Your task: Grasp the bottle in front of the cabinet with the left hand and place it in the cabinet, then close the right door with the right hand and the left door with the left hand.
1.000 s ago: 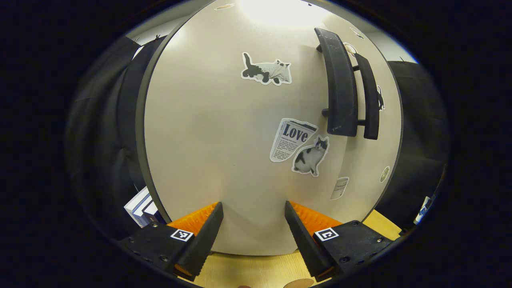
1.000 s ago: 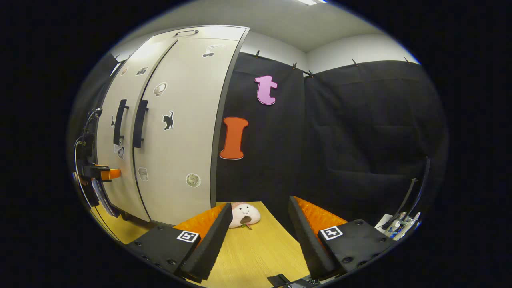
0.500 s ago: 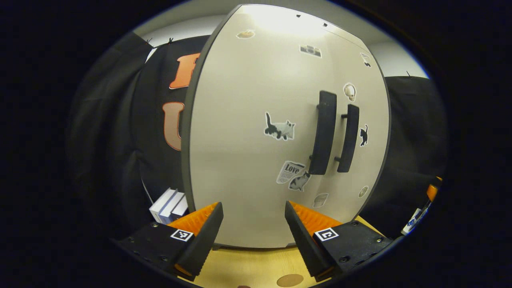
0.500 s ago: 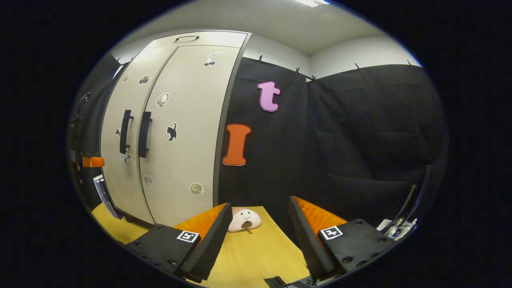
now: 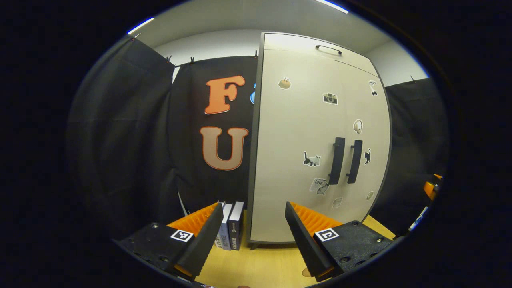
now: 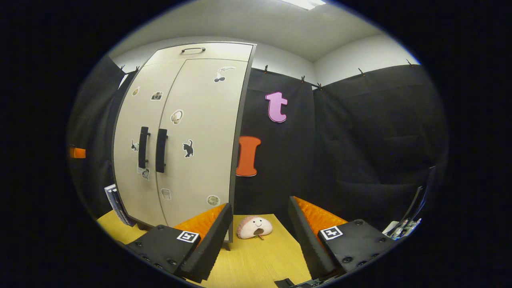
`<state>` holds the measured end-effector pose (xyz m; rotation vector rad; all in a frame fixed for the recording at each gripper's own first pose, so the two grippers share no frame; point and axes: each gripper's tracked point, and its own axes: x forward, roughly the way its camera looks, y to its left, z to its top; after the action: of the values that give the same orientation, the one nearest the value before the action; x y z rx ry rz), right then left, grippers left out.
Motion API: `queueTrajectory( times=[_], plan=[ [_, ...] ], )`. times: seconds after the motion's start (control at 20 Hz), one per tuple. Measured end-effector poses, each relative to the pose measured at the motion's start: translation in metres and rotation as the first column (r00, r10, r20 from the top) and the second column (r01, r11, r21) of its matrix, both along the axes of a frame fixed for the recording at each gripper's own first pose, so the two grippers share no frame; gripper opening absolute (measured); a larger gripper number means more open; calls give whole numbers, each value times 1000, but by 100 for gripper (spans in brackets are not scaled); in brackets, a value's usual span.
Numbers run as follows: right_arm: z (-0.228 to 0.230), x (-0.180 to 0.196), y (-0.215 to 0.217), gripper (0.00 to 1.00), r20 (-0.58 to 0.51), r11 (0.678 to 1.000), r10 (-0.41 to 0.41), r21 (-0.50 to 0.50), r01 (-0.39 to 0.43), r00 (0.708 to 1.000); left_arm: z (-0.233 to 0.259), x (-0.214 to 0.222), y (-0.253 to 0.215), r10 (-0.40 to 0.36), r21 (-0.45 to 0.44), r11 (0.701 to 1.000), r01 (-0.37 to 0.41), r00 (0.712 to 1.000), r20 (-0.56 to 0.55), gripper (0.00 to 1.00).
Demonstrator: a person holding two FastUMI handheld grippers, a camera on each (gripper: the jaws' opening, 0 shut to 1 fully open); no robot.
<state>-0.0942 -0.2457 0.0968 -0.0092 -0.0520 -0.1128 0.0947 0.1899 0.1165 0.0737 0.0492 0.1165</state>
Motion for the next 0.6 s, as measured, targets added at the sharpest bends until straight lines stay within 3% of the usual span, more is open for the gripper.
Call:
queueTrajectory(
  times=[0.3, 0.6],
  plan=[
    [2, -5, 22, 94, 8, 999, 40, 5, -40, 999, 13, -36, 35, 65, 13, 998, -65, 997, 29, 95],
    [6, -18, 21, 94, 11, 999, 40, -11, -40, 999, 26, -44, 31, 55, -21, 998, -54, 996, 67, 95]
  ],
)
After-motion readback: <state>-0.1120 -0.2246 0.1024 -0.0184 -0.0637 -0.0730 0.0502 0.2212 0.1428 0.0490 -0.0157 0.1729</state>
